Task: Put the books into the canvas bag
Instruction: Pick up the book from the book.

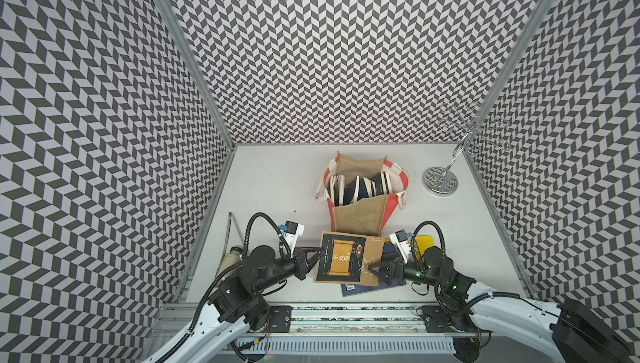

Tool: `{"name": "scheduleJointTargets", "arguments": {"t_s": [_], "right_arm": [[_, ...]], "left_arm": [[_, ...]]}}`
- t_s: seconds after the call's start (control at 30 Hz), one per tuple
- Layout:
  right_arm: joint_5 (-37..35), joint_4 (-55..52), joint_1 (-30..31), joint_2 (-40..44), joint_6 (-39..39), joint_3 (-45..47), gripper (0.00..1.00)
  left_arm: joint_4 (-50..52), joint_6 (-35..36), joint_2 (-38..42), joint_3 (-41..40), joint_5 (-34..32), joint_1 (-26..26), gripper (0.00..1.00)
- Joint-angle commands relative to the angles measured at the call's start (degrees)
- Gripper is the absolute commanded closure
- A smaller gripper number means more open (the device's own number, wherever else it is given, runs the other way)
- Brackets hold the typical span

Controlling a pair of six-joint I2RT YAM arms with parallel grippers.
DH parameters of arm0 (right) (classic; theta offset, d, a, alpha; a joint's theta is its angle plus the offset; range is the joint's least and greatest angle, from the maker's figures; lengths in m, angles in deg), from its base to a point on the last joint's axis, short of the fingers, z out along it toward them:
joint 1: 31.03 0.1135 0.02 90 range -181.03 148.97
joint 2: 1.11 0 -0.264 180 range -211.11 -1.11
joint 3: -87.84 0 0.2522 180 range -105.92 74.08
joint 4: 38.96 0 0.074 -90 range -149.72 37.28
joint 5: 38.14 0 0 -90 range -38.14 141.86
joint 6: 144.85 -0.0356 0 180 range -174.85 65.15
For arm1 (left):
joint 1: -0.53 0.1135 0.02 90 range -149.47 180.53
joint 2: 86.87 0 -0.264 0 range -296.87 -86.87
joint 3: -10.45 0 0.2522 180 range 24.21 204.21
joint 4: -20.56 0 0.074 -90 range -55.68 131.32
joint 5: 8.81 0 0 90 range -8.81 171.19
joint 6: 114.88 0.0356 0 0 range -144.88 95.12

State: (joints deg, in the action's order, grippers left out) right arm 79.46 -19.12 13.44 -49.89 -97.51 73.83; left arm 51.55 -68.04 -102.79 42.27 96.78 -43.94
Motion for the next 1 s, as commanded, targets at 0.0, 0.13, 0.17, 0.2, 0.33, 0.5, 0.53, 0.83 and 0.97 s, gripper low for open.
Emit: {"name": "scheduleJointTargets", "arguments": {"t_s": [0.0, 0.13, 0.17, 0.2, 0.33, 0.5, 0.53, 0.83, 0.97], "right_arm": [[5.3, 8.1, -2.0, 0.5, 1.2, 1.0, 0.01], [10.3, 7.5, -2.4, -1.6, 1.8, -0.6, 0.01], [10.6, 6.1, -2.4, -2.0, 2.4, -1.2, 0.01], [10.5, 3.9, -2.4, -2.5, 3.5, -1.9, 0.01], [10.9, 7.0, -2.5, -3.0, 1.3, -0.9, 0.00], [12.2, 7.5, -2.5, -2.1, 0.1, -2.0, 0.00], [13.0, 8.2, -2.5, -1.7, -0.7, -2.3, 0.03], [16.3, -2.4, -2.5, 7.5, -3.6, -13.6, 0.70], [13.8, -12.3, -2.5, 10.2, -1.8, -21.7, 0.97]], "left_arm": [[-7.0, -0.4, 2.3, 1.5, 3.4, 0.0, 1.00], [-7.2, 0.0, 4.4, 1.7, 3.0, 0.1, 1.00], [-7.5, 0.0, 4.7, 1.8, 3.0, 0.0, 1.00], [-7.7, -0.1, 5.1, 1.9, 2.9, 0.1, 1.00], [-8.2, -0.2, 7.1, 2.3, 1.8, 0.0, 1.00], [-8.9, 0.0, 9.2, 2.7, 0.8, 0.1, 1.00], [-9.4, 0.1, 9.0, 2.6, 0.8, 0.0, 1.00], [-13.6, 2.3, 3.7, 4.4, 0.4, 0.1, 1.00], [-13.5, 4.0, 2.5, 6.8, -0.4, 0.0, 1.00]]}}
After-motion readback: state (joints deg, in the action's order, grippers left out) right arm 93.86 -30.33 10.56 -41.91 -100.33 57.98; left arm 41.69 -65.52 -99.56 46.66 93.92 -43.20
